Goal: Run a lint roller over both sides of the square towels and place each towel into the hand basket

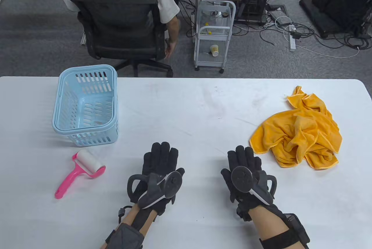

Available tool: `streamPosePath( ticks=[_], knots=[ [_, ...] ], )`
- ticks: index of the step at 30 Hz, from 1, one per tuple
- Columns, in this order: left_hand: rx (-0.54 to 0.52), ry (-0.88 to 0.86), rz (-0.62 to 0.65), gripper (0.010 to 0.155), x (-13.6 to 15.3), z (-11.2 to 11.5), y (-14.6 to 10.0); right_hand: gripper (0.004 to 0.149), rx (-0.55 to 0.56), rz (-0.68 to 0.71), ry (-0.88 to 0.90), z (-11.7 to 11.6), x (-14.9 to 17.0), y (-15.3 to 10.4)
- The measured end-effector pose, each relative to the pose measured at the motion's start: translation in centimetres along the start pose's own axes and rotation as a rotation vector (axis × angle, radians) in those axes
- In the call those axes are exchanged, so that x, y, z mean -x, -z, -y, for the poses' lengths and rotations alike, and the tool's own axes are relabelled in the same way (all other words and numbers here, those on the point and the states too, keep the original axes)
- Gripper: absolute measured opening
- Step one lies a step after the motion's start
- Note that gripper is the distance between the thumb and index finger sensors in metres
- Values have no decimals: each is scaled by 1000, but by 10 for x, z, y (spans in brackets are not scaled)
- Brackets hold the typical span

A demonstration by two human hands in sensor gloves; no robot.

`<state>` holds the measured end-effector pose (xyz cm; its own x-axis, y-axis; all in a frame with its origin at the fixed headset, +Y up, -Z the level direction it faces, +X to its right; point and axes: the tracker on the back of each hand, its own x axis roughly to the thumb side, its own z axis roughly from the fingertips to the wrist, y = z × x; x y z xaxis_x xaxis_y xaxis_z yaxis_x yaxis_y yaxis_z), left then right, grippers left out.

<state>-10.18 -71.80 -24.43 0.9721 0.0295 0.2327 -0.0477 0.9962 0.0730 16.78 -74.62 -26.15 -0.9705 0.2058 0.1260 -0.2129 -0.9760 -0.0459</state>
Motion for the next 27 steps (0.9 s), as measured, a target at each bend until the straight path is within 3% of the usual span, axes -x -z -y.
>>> streamPosePath(
  ticks=[18,27],
  knots=[
    [18,8,17,66,-4,3,0,75,-19,-47,-27,-5,7,3],
    [28,13,23,67,-5,4,1,85,36,-170,-11,34,33,23]
  ],
)
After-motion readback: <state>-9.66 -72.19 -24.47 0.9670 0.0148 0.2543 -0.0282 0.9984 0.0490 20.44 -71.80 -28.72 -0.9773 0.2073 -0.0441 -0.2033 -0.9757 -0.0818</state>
